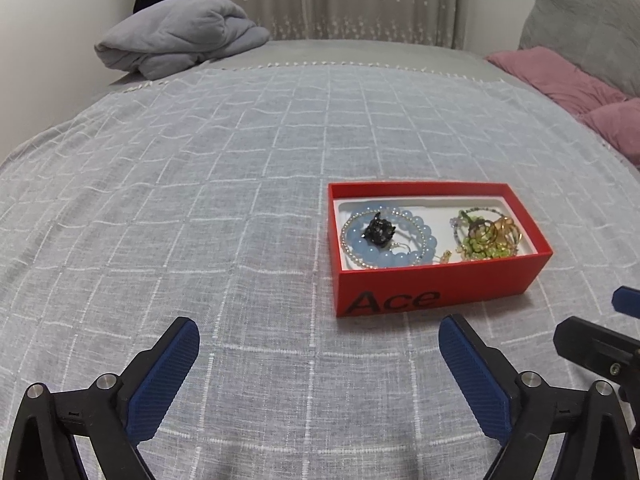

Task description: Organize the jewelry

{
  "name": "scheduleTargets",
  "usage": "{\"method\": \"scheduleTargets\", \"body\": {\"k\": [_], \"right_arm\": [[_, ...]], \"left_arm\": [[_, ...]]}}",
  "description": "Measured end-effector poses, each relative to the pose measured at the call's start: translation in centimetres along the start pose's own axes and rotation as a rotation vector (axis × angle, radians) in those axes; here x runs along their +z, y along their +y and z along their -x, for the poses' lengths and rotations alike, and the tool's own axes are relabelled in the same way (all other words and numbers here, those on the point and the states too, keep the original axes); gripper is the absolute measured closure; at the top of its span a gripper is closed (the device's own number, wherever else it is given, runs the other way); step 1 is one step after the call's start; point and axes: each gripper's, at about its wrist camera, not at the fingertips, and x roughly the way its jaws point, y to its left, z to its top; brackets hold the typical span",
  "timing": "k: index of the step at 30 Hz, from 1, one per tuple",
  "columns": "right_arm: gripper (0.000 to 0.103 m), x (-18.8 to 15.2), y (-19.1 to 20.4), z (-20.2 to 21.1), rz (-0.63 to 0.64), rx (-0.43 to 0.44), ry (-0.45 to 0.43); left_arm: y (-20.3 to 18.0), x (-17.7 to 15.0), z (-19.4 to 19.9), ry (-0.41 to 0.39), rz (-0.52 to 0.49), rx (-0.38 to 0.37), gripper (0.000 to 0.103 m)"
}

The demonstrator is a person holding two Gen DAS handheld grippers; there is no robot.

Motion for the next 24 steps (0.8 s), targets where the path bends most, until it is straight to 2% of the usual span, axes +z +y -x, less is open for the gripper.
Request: {"method": "scheduleTargets", "body": {"k": [4,24], "right_arm": [[0.0,0.0,0.0,0.0,-0.002,-0.006,-0.003],[0.0,-0.2,-0.3,-0.5,-0.014,-0.016,0.029]], "left_arm": [[0.1,0.0,-0.2,0.014,0.0,0.005,0.001],[0.3,-0.2,-1.2,0.053,0.007,-0.006,0.001]]}}
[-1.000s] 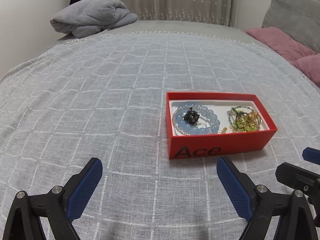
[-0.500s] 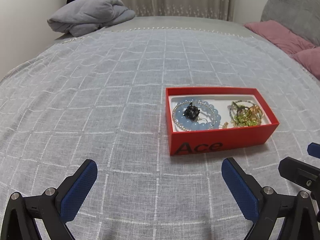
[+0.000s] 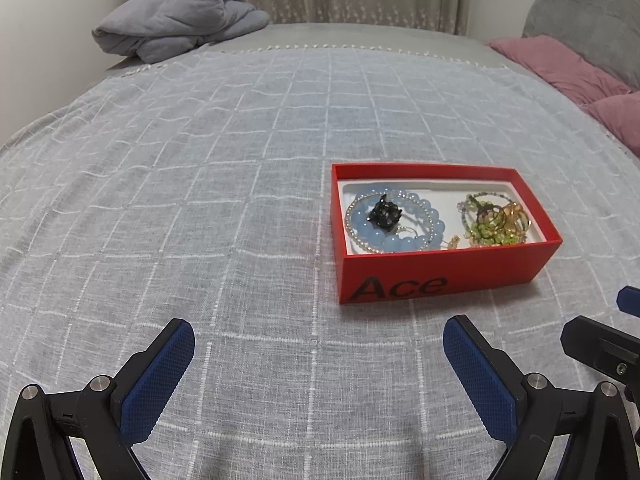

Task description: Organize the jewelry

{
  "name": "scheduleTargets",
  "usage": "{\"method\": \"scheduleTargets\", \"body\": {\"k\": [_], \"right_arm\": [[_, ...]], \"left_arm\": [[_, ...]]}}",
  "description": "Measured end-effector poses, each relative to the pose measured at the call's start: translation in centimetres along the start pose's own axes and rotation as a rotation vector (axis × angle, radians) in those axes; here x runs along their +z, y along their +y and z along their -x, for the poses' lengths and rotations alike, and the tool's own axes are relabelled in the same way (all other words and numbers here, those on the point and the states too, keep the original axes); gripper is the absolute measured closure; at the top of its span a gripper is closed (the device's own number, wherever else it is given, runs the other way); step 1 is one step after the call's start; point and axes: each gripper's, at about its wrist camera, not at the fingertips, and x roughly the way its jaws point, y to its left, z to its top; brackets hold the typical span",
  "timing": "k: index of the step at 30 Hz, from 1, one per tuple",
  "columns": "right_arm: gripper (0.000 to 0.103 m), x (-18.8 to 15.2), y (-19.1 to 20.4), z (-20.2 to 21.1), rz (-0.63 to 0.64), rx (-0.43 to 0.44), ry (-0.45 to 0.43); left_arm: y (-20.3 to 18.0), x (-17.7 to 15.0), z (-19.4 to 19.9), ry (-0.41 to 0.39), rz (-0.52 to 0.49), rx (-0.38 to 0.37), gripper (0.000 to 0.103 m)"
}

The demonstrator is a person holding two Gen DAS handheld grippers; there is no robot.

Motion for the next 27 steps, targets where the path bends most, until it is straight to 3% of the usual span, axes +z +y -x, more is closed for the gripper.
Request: {"method": "scheduleTargets", "body": {"k": [27], "right_arm": [[0.0,-0.19,0.28,-0.16,0.014,0.012,0.011]], "left_arm": [[-0.22,-0.14,-0.55,0.012,-0.005,-0.007,0.001]]}}
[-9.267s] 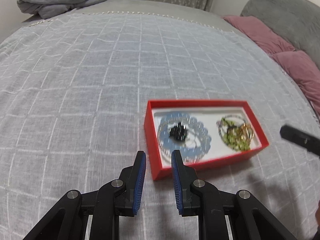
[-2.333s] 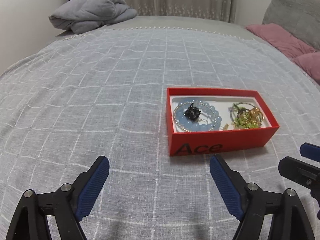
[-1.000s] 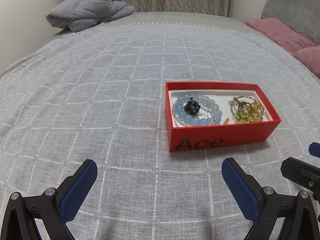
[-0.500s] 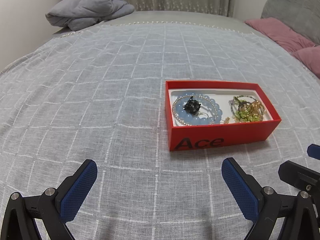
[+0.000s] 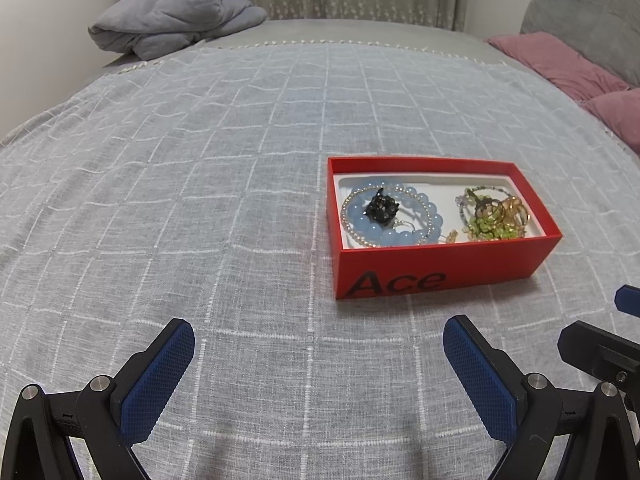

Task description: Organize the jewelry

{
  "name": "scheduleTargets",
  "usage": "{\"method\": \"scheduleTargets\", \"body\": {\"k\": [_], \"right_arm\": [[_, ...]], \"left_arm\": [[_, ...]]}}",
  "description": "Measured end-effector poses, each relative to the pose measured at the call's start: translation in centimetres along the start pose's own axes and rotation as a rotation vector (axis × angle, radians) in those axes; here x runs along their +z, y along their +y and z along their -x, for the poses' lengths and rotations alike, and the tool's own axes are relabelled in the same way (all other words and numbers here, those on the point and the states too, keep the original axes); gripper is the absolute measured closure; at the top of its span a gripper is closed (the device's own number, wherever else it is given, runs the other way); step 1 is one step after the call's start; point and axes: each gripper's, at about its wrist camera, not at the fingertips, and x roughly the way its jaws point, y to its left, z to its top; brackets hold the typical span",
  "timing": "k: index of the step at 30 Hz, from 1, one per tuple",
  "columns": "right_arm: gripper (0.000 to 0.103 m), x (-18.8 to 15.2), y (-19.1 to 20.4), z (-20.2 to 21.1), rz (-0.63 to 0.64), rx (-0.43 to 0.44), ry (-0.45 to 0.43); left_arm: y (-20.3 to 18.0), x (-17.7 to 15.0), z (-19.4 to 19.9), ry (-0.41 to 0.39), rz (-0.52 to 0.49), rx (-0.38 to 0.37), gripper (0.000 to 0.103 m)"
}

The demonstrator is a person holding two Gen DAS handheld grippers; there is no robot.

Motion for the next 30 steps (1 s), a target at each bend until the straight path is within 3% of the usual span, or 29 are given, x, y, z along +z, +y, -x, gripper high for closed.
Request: {"method": "scheduleTargets", "body": {"k": [30], "right_arm": [[0.0,-0.03,0.0,0.03,0.003,-0.002,0.003]], "left_arm": [[-0.16,-0.04,0.04,0.0,-0.006,0.001,0.001]]}}
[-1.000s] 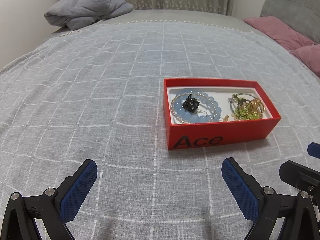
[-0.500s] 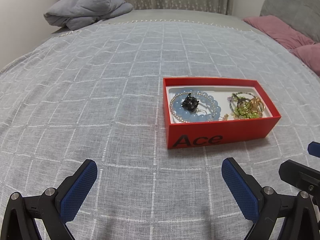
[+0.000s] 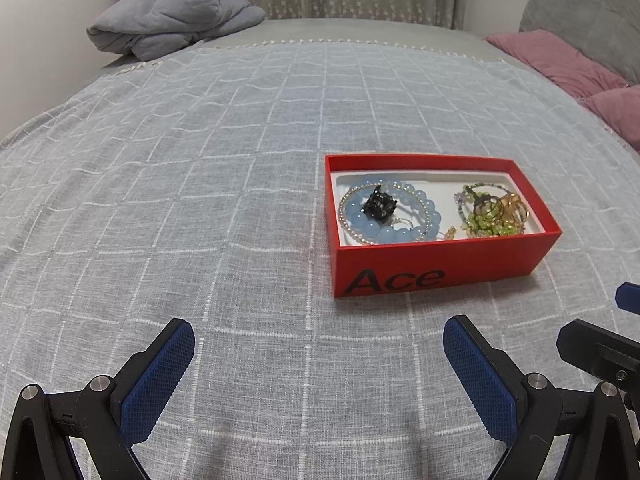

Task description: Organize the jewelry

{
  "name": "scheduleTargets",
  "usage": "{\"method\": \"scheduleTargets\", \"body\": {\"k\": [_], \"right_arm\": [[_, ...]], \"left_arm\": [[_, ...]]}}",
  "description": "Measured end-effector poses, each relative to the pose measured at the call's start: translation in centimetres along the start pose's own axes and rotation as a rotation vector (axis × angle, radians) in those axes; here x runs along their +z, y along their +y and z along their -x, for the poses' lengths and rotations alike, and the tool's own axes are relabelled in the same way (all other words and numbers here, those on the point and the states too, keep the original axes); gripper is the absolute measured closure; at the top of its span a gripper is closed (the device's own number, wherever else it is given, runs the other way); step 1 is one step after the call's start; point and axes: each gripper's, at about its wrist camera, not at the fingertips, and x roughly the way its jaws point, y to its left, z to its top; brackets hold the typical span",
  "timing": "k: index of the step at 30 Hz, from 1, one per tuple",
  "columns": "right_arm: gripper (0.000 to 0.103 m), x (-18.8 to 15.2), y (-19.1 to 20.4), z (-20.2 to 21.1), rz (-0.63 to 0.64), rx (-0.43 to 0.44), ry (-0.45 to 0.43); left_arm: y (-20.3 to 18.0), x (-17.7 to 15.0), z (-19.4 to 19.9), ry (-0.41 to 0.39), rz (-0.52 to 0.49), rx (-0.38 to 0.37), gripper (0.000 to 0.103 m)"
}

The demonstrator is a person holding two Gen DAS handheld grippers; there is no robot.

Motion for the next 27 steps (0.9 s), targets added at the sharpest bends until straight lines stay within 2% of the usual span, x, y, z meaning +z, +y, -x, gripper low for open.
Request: {"method": "scheduleTargets", "body": {"k": [27], "right_arm": [[0.0,-0.09,0.09,-0.03,0.004,0.0,0.002]], "left_arm": [[0.0,0.09,0.14,-0.01,-0.004,0.002,0.001]]}}
